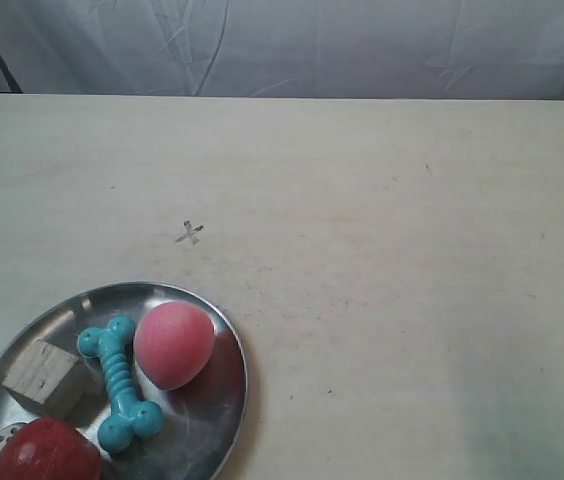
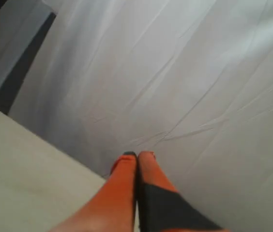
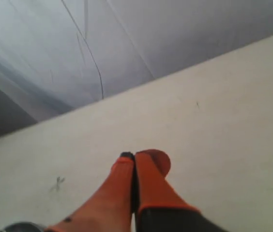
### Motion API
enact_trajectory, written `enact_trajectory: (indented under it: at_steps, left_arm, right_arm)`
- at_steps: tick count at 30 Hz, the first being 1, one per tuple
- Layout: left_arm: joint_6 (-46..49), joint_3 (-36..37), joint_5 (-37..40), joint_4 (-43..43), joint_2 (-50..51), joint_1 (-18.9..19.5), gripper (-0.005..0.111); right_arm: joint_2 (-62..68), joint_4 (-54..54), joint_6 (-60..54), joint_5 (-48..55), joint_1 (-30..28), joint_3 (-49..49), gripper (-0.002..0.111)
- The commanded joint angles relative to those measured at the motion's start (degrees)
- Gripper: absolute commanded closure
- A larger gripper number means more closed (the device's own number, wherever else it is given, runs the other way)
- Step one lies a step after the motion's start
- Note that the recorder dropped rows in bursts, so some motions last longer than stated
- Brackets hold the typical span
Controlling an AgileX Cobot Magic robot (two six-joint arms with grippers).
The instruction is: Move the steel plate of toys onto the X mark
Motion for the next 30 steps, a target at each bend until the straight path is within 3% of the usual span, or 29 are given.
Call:
enact_trajectory:
  at_steps: [1,5,8,12,17,22,30]
  left_arm:
    - [5.41,-8.82,3.68,5.54,11.03,0.37,0.107]
    - [16.41,-18.28,6.19,7.70,23.09,0.37,0.107]
    - [24.00,-25.45,16.59,4.35,32.54,0.37,0.107]
    - [44.54,-31.78,30.76,-14.62,44.02,0.37,0.107]
    - [71.60,-33.63,41.13,-40.16,53.84,0.37,0.107]
    - [73.95,-33.63,49.39,-41.00,59.68,0.37,0.107]
    - [71.83,-33.63,52.15,-35.60,63.64,0.37,0.103]
  right_arm:
    - [16.66,-7.28,-0.65,4.40,-0.40,-9.24,0.109]
    - [31.35,-8.34,-2.49,6.59,-0.40,-19.31,0.109]
    - [40.11,-7.97,-3.09,7.23,-0.28,-26.06,0.109]
    - [47.21,-8.22,-3.39,7.35,1.90,-32.91,0.109]
    - [51.03,-8.33,-3.43,9.38,5.91,-35.78,0.109]
    - [52.09,-8.21,-6.07,15.28,9.11,-35.78,0.105]
    - [55.49,-2.59,-6.07,16.49,14.74,-35.78,0.060]
